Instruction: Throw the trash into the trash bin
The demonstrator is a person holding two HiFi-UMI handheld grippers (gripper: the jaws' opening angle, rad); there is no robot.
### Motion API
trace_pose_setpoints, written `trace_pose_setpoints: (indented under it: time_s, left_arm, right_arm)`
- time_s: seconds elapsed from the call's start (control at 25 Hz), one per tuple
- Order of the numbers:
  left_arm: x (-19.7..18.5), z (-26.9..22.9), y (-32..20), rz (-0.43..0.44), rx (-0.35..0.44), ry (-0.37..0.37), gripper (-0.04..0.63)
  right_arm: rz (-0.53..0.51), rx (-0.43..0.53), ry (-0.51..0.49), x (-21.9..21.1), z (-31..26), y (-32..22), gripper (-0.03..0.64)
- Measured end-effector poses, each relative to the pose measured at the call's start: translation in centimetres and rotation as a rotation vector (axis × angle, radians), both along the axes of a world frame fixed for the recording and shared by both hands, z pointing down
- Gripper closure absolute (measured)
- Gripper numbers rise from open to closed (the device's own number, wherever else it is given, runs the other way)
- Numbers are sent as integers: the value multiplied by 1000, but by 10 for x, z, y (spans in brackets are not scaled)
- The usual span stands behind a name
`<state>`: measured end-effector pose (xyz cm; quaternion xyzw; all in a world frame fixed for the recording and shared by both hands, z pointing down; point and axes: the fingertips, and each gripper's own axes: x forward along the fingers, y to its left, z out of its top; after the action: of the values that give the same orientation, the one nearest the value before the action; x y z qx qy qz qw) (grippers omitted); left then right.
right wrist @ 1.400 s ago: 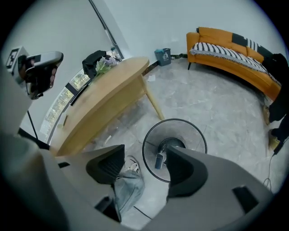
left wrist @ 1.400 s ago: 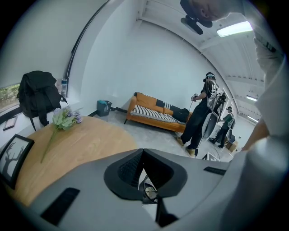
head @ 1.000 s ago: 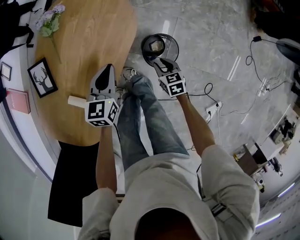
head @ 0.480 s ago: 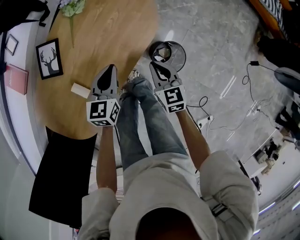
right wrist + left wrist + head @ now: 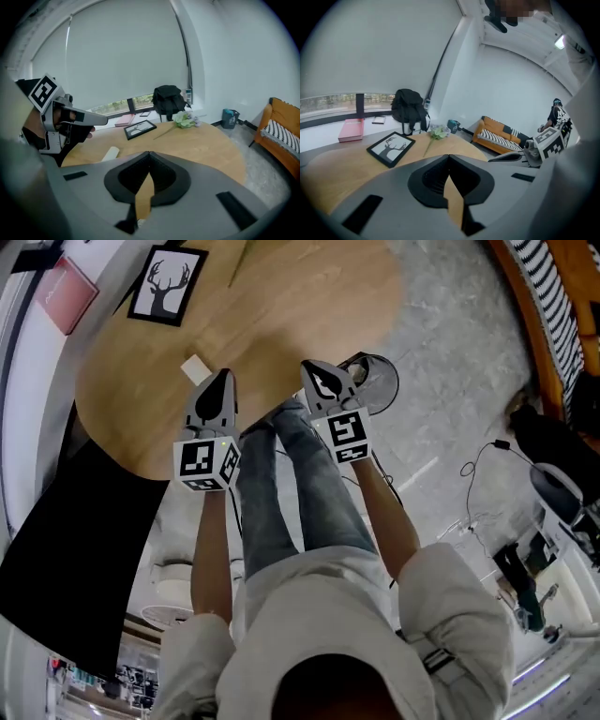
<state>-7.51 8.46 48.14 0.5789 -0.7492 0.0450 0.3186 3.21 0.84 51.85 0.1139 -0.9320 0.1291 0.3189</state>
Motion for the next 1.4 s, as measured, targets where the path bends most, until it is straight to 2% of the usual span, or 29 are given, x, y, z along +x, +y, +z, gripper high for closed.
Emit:
trace_pose_setpoints:
  time_s: [0.24, 0.6, 0.8, 0.84, 0.92, 0.96, 1.04, 1.4]
  left_arm:
    - [-43, -2, 76, -225, -13, -12, 578]
    - [-82, 1, 161, -380, -27, -5, 578]
    - [-91, -2, 180, -404, -23, -2, 578]
    - [-93, -2, 182, -404, -21, -1, 578]
    - [-97, 0, 184, -399, -18, 3, 578]
    - [-99, 1, 184, -396, -18, 5, 578]
    - [-102, 2, 184, -387, -17, 9, 578]
    - [-104, -4, 192, -362, -22, 12, 578]
  right_arm:
    - [-227, -24, -3, -65, 3, 57, 588]
    - [-384, -42, 18, -124, 14, 139, 587]
    - [-431, -50, 66, -133, 28, 167, 583]
    - [-435, -63, 81, -133, 34, 171, 556]
    - [-434, -84, 107, -136, 47, 178, 403]
    - [-433, -90, 118, -138, 54, 180, 357]
    - [-427, -85, 137, -140, 64, 183, 318]
    - [-337, -109, 281, -137, 112, 178, 301]
